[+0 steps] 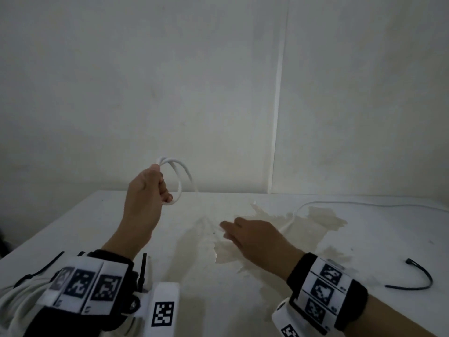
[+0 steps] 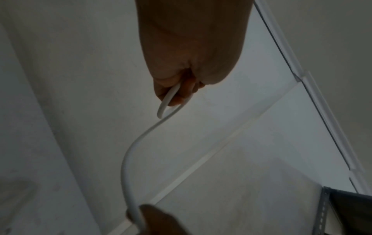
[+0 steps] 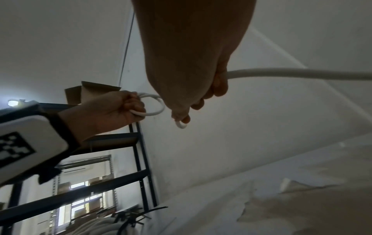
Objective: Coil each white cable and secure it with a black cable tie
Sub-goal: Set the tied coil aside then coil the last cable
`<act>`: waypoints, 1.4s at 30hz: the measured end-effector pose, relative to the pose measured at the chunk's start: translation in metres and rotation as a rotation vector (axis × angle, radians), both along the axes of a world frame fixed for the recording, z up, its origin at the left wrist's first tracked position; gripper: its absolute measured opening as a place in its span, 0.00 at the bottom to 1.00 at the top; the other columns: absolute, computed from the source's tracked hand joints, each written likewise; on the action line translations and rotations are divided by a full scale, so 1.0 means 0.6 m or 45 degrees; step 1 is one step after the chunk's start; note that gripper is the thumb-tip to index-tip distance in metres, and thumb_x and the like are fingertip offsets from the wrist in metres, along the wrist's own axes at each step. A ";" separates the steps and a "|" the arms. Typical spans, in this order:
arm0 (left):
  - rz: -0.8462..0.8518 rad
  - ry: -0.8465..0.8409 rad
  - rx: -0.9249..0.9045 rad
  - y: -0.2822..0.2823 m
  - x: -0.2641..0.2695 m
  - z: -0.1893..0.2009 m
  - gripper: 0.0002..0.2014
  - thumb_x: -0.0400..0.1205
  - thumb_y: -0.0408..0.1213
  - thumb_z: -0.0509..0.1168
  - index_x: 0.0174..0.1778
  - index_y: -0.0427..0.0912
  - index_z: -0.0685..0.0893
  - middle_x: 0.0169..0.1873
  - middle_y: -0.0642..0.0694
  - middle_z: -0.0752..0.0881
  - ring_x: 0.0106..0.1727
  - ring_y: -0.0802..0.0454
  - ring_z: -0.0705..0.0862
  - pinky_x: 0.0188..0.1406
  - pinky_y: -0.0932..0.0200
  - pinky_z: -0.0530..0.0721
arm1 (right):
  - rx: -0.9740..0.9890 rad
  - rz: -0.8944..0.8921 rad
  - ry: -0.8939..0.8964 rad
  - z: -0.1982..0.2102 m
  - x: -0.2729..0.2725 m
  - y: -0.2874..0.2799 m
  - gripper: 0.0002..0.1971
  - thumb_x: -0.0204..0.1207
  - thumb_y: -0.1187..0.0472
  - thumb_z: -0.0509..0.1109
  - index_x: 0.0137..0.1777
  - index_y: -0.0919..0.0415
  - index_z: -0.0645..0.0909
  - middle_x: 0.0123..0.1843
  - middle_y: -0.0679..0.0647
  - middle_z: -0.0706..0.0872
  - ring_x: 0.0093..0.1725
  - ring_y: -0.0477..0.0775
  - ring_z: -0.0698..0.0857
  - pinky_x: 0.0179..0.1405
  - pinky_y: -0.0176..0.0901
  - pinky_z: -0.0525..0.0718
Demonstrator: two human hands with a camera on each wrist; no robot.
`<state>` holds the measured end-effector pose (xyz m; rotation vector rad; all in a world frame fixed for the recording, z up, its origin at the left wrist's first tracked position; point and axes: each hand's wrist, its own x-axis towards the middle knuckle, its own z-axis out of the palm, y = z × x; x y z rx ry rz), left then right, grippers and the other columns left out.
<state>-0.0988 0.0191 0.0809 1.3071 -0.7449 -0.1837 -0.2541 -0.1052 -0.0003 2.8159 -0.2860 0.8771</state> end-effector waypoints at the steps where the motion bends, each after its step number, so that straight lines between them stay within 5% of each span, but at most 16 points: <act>1: 0.023 -0.056 0.036 -0.003 -0.001 -0.004 0.21 0.87 0.39 0.49 0.26 0.43 0.63 0.17 0.53 0.67 0.16 0.62 0.65 0.31 0.57 0.69 | -0.056 0.028 -0.020 -0.001 0.005 0.006 0.13 0.75 0.54 0.54 0.47 0.54 0.80 0.25 0.47 0.78 0.15 0.47 0.75 0.14 0.31 0.58; 4: 0.040 -0.156 0.119 -0.009 -0.004 -0.016 0.20 0.87 0.38 0.49 0.26 0.43 0.65 0.13 0.56 0.70 0.17 0.63 0.67 0.32 0.57 0.69 | -0.116 0.168 -0.068 0.008 0.011 0.022 0.06 0.75 0.56 0.56 0.48 0.53 0.72 0.26 0.47 0.76 0.17 0.48 0.73 0.16 0.33 0.56; 9: 0.024 -0.296 0.235 -0.014 -0.028 -0.030 0.19 0.87 0.40 0.48 0.29 0.43 0.67 0.23 0.48 0.71 0.28 0.53 0.73 0.37 0.59 0.75 | -0.140 0.357 -0.084 0.028 0.010 0.045 0.10 0.73 0.63 0.56 0.49 0.57 0.77 0.32 0.49 0.82 0.21 0.51 0.77 0.16 0.32 0.62; 13: -0.120 -0.277 0.317 -0.017 -0.049 -0.047 0.19 0.87 0.39 0.48 0.29 0.40 0.68 0.24 0.46 0.73 0.23 0.65 0.77 0.27 0.74 0.74 | -0.110 0.452 -0.182 0.045 0.009 0.057 0.07 0.73 0.66 0.66 0.48 0.57 0.77 0.33 0.50 0.82 0.24 0.52 0.77 0.18 0.34 0.65; 16: -0.260 -0.260 0.351 -0.010 -0.059 -0.053 0.19 0.87 0.39 0.49 0.28 0.40 0.69 0.23 0.48 0.74 0.22 0.62 0.73 0.29 0.66 0.73 | 0.041 0.533 -0.287 0.058 0.006 0.051 0.06 0.75 0.64 0.63 0.49 0.60 0.80 0.35 0.54 0.84 0.26 0.57 0.80 0.19 0.39 0.75; 21: -0.534 -0.062 0.359 -0.005 -0.074 -0.054 0.18 0.87 0.33 0.48 0.30 0.38 0.72 0.19 0.51 0.77 0.21 0.58 0.78 0.28 0.64 0.77 | 0.368 0.505 -0.487 0.092 -0.001 0.026 0.12 0.78 0.57 0.61 0.48 0.63 0.83 0.39 0.55 0.89 0.35 0.51 0.83 0.34 0.40 0.80; 26: -0.694 0.170 0.355 -0.006 -0.083 -0.051 0.16 0.84 0.29 0.46 0.30 0.41 0.68 0.17 0.49 0.71 0.17 0.55 0.66 0.22 0.62 0.73 | 0.516 0.403 -0.434 0.116 -0.011 0.006 0.18 0.78 0.50 0.57 0.45 0.63 0.82 0.30 0.53 0.83 0.28 0.49 0.75 0.26 0.35 0.72; 30: -0.737 0.186 0.361 -0.003 -0.095 -0.038 0.17 0.85 0.32 0.46 0.29 0.41 0.67 0.17 0.49 0.69 0.18 0.56 0.63 0.21 0.63 0.71 | 0.563 0.377 -0.486 0.126 -0.019 -0.005 0.16 0.78 0.49 0.58 0.44 0.61 0.81 0.23 0.50 0.77 0.22 0.46 0.70 0.24 0.28 0.66; 37: -0.760 0.249 0.365 -0.005 -0.112 -0.025 0.22 0.87 0.41 0.46 0.26 0.41 0.71 0.17 0.51 0.66 0.16 0.58 0.61 0.16 0.66 0.65 | 0.664 0.300 -0.464 0.138 -0.029 -0.019 0.11 0.77 0.53 0.63 0.42 0.60 0.82 0.24 0.59 0.79 0.23 0.50 0.69 0.24 0.32 0.66; 42: -0.700 0.210 0.390 -0.007 -0.117 -0.021 0.21 0.86 0.42 0.48 0.26 0.41 0.67 0.15 0.54 0.63 0.16 0.59 0.59 0.15 0.67 0.62 | 0.992 0.277 -0.359 0.124 -0.028 -0.013 0.09 0.80 0.58 0.63 0.38 0.50 0.78 0.34 0.50 0.83 0.34 0.49 0.79 0.39 0.41 0.77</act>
